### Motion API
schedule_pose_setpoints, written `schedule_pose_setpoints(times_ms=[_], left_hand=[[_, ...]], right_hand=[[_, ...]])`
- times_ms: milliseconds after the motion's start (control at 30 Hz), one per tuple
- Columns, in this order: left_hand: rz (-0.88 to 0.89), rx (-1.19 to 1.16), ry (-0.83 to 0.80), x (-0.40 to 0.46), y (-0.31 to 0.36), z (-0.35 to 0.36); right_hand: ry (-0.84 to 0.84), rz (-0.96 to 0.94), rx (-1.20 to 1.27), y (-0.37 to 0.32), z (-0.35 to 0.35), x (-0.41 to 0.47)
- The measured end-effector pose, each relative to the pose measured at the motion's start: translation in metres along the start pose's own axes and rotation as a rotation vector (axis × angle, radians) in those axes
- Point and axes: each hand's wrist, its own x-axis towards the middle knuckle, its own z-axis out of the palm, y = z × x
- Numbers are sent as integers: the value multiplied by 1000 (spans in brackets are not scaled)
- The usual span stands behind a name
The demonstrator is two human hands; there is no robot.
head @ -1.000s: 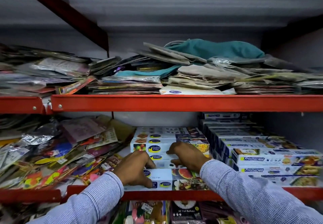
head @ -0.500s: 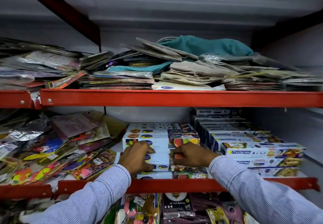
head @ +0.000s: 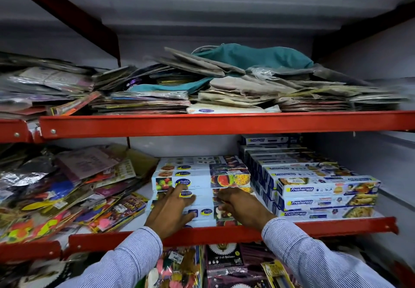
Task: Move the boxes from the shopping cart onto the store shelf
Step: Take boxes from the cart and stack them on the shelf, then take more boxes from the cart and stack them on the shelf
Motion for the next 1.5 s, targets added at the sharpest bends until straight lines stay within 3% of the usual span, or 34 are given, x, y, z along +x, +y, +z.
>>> schedule_pose_setpoints(times_ms=[233,500,700,800,967,1267,1500], left_hand=[[-9,29,-6,-1,1,3],[-21,146,31,-18,8,9],[46,170,187,-83,35,22],[29,136,177,-123,46,33],[-40,68,60,-195,56,73],[-171,-21,-346,-317,66,166],[-222,-99,-575,-397,69,246]], right_hand=[[-10,14,0,5,8,3],[-14,34,-165,-8,13,-18],[128,107,-137,-38,27,-66],[193,140,-133,-54,42,-99],[129,191,-94,-71,91,-162],[-112,241,62,-95,206,-259],[-525,271,169,-107,339,-325]])
